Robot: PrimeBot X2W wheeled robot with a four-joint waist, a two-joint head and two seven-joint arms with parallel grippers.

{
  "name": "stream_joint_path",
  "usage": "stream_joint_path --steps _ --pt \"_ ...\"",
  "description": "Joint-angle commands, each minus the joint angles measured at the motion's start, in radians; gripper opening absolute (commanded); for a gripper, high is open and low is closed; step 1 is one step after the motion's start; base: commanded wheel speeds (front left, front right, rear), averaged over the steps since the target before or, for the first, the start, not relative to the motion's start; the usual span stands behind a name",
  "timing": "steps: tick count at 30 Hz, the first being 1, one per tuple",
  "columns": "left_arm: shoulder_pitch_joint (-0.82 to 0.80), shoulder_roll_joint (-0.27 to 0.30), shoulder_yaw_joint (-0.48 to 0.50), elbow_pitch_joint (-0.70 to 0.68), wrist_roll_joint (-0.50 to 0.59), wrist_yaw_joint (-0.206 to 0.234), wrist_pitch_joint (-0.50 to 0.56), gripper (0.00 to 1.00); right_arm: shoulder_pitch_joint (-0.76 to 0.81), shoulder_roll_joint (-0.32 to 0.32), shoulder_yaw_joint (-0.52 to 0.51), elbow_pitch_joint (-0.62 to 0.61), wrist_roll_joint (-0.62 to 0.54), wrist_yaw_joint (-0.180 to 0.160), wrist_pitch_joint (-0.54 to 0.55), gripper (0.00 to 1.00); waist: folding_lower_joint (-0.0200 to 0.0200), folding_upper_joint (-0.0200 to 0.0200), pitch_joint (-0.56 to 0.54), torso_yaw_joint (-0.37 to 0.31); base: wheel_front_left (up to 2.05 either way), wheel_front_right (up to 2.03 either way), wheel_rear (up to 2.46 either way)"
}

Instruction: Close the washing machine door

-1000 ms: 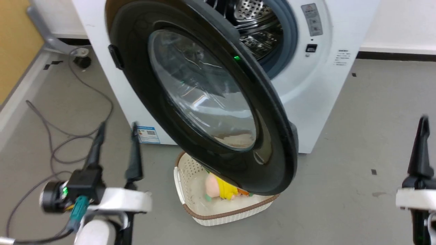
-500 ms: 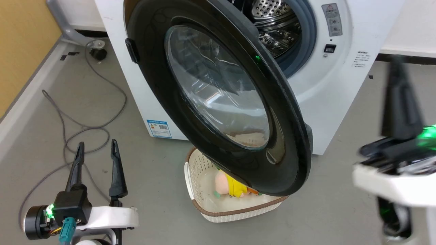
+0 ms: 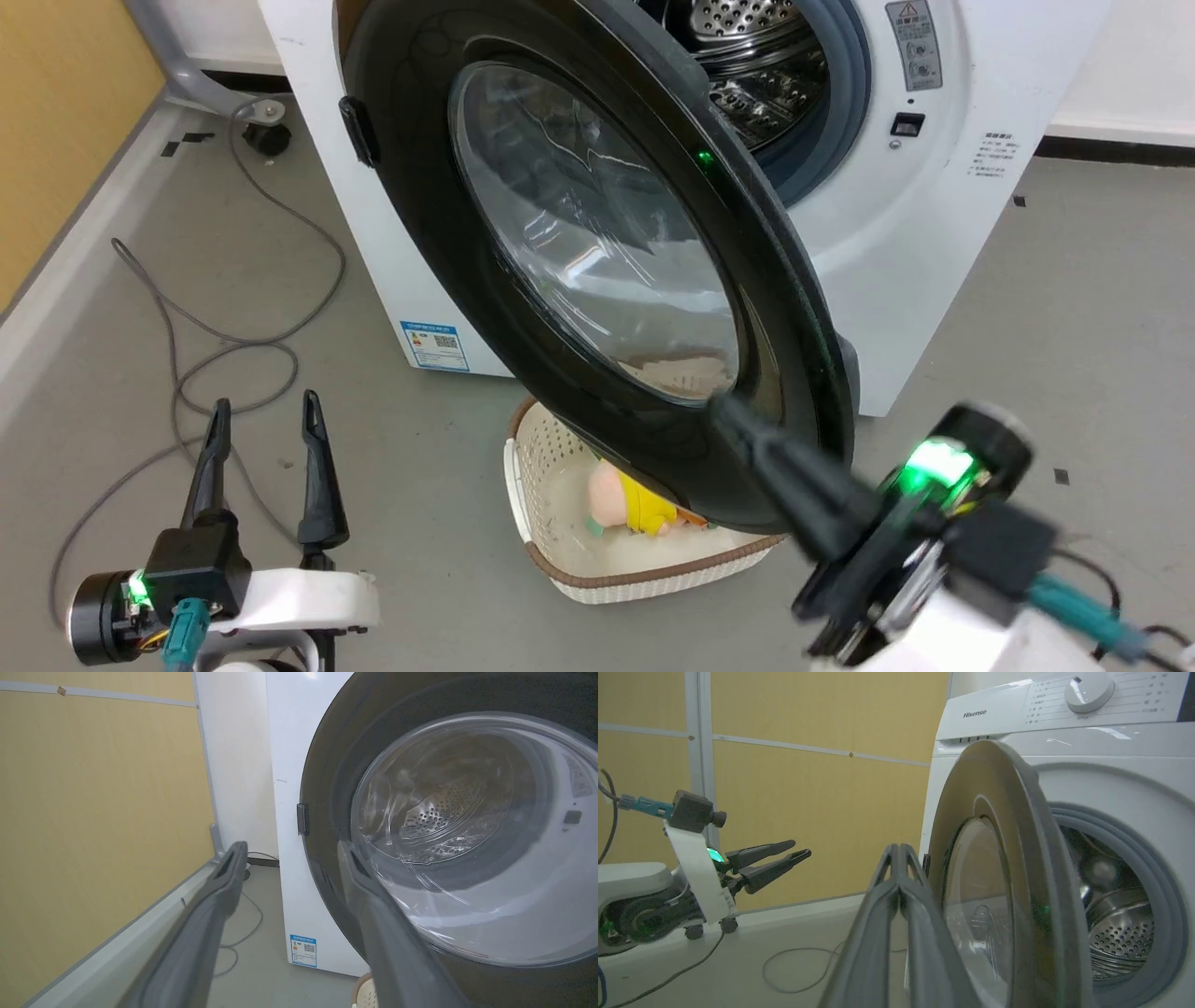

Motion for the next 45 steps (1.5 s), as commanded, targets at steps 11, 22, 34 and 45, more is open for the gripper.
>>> stream_joint_path --steps 11,22,34,45 --pt "-0.011 -0.028 0.011 -0.015 0.028 -0.021 -0.004 1.0 0.034 -0.066 0.003 0.214 -0.01 0.001 -0.004 0.0 0.0 0.0 0.057 -0.023 0.0 0.0 0.0" --pt "-0.073 -0.046 0.003 -0.023 0.039 -0.038 -0.004 1.0 -0.049 -0.017 -0.197 0.374 0.016 0.001 -0.004 0.0 0.0 0.0 0.154 -0.032 0.0 0.0 0.0" --pt "-0.159 -0.06 -0.017 -0.031 0.035 -0.039 -0.004 1.0 -0.31 0.021 -0.316 0.53 -0.021 0.001 -0.004 0.0 0.0 0.0 0.316 -0.015 0.0 0.0 0.0" --pt "-0.211 -0.064 -0.036 -0.029 0.021 -0.029 -0.004 1.0 -0.532 0.043 -0.403 0.71 -0.054 0.001 -0.004 0.0 0.0 0.0 0.384 -0.005 0.0 0.0 0.0"
